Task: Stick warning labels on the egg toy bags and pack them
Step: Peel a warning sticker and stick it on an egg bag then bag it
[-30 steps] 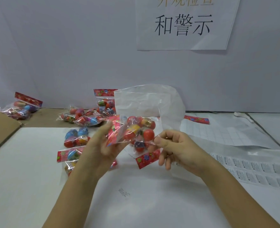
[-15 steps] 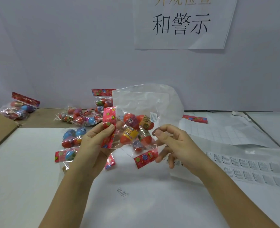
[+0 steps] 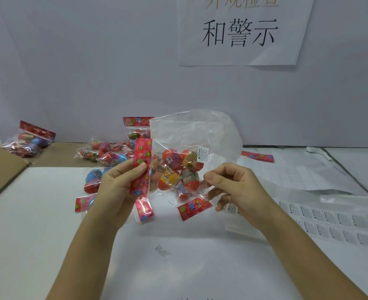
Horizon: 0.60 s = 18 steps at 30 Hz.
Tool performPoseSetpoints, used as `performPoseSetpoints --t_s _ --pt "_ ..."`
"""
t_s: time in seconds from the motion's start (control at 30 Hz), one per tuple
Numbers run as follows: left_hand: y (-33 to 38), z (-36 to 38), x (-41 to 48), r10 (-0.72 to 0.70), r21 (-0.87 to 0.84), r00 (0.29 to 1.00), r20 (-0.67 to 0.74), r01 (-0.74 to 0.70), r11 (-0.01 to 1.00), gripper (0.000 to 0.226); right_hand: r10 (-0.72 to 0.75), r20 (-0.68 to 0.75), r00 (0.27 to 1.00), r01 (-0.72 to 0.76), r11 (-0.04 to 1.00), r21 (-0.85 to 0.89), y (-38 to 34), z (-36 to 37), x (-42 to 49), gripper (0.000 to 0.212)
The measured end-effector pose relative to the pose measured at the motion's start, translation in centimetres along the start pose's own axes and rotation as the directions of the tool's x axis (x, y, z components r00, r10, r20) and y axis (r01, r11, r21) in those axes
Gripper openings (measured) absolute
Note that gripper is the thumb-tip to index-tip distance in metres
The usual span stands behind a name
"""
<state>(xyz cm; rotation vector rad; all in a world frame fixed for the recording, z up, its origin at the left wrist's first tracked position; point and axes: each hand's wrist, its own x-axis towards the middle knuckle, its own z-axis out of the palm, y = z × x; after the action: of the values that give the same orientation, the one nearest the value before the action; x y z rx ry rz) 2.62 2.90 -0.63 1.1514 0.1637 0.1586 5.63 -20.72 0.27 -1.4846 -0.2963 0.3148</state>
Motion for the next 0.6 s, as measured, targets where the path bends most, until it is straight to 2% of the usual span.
performPoseSetpoints --t_s 0.1,0.17,0.23,0.3,0.37,0.4,0.43,0.47,0.5,0.53,0.57,0.6 --pt "0.0 -0.1 0.0 0.000 0.018 1.000 -0.002 0.000 1.000 0.019 -0.011 0.003 1.000 0.011 1.000 -0.001 0.0 -0.1 0.0 0.024" --pt "-0.1 0.2 -0.1 0.007 0.000 1.000 0.003 -0.007 1.000 0.023 -0.028 -0.005 1.000 0.028 0.999 0.044 0.0 -0.3 0.0 0.016" --pt "-0.3 0.8 -0.2 0.026 -0.152 0.999 0.045 -0.019 0.988 0.037 -0.049 -0.038 0.998 0.054 0.986 0.159 -0.1 -0.3 0.1 0.009" --pt "-0.9 1.8 -0.7 0.030 -0.328 0.995 0.099 0.004 0.945 0.058 -0.061 -0.097 0.993 0.088 0.949 0.304 -0.3 -0.1 0.2 0.007" --pt "-1.7 3.7 -1.4 -0.056 -0.356 0.989 0.136 0.101 0.929 0.094 -0.101 -0.147 0.984 0.152 0.907 0.393 -0.2 0.5 0.2 0.005" --pt "-2.1 5.0 -1.8 -0.112 -0.335 0.984 0.138 0.152 0.930 0.107 -0.129 -0.164 0.978 0.184 0.906 0.381 0.1 0.9 0.1 0.005" --pt "-2.5 6.1 -2.3 -0.153 -0.313 0.979 0.134 0.189 0.931 0.112 -0.168 -0.185 0.968 0.221 0.922 0.318 0.5 1.5 -0.1 0.005" --pt "-3.0 6.9 -2.6 -0.176 -0.293 0.976 0.125 0.205 0.934 0.108 -0.222 -0.212 0.952 0.267 0.940 0.213 0.9 2.0 -0.4 0.006" --pt "-3.3 7.4 -2.9 -0.177 -0.285 0.977 0.115 0.203 0.937 0.097 -0.308 -0.243 0.920 0.331 0.942 0.061 1.4 2.3 -0.8 0.010" --pt "-3.5 7.6 -3.2 -0.172 -0.293 0.980 0.103 0.195 0.936 0.082 -0.446 -0.263 0.856 0.420 0.895 -0.151 1.9 2.4 -1.0 0.013" --pt "-3.7 7.7 -3.3 -0.173 -0.318 0.980 0.099 0.196 0.928 0.071 -0.628 -0.225 0.745 0.521 0.759 -0.390 2.4 2.2 -1.1 0.012" --pt "-3.8 7.6 -3.4 -0.184 -0.350 0.978 0.098 0.207 0.914 0.065 -0.787 -0.104 0.608 0.602 0.543 -0.586 2.9 1.8 -1.1 0.013"
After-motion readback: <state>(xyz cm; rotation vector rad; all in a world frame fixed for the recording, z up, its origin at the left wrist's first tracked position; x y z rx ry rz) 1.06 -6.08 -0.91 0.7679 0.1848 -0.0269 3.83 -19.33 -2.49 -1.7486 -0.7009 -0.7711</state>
